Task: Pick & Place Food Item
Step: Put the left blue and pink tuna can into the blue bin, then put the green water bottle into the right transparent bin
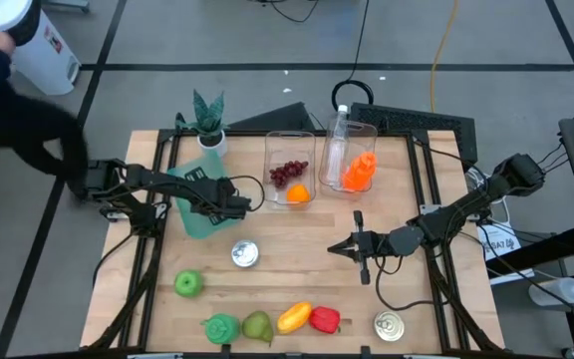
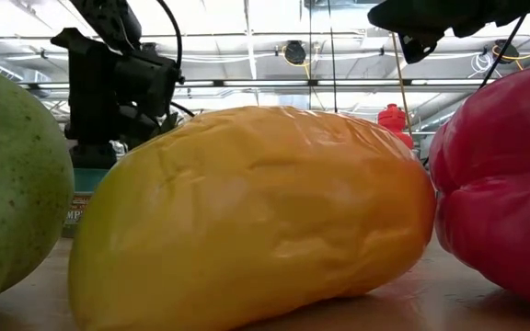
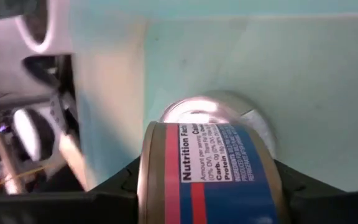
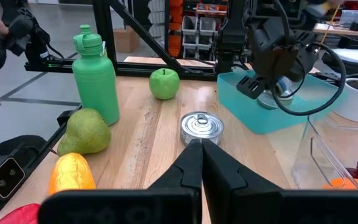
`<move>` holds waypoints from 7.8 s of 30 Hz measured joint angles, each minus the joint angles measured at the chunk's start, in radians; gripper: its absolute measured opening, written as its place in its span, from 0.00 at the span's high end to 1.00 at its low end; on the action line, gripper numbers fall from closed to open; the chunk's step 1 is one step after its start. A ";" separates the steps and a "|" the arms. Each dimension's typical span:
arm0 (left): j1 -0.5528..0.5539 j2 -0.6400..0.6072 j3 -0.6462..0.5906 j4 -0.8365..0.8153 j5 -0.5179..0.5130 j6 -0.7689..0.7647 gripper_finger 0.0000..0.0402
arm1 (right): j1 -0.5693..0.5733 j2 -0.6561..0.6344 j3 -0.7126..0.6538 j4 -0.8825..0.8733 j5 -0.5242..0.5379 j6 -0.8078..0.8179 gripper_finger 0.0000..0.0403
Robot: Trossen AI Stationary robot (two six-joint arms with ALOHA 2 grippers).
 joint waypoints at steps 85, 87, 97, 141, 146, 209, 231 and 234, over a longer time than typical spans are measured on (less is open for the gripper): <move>0.039 0.006 0.002 0.067 0.018 0.006 0.06 | 0.000 0.000 0.000 0.007 0.000 -0.003 1.00; 0.036 0.006 0.019 0.070 0.037 0.015 0.05 | 0.000 0.000 0.000 0.007 0.000 -0.003 1.00; 0.025 0.006 0.057 0.070 0.057 0.034 0.02 | 0.000 0.000 0.000 0.007 0.000 -0.003 1.00; 0.021 -0.013 0.140 -0.143 -0.004 -0.021 0.01 | 0.000 0.000 0.000 0.007 0.000 -0.003 1.00; 0.011 -0.055 0.140 -0.142 0.048 0.000 0.01 | 0.000 0.000 0.000 0.007 -0.001 -0.003 1.00; -0.206 -1.524 -0.856 1.389 0.416 0.636 0.87 | -0.159 -0.582 -0.337 -0.010 0.071 -0.201 1.00; -0.208 -1.523 -0.854 1.246 0.197 0.618 0.87 | -0.252 -0.896 -0.436 -0.244 -0.053 -0.160 1.00; -0.208 -1.523 -0.854 1.241 0.172 0.575 0.87 | -0.251 -0.888 -0.436 -0.251 -0.052 -0.175 1.00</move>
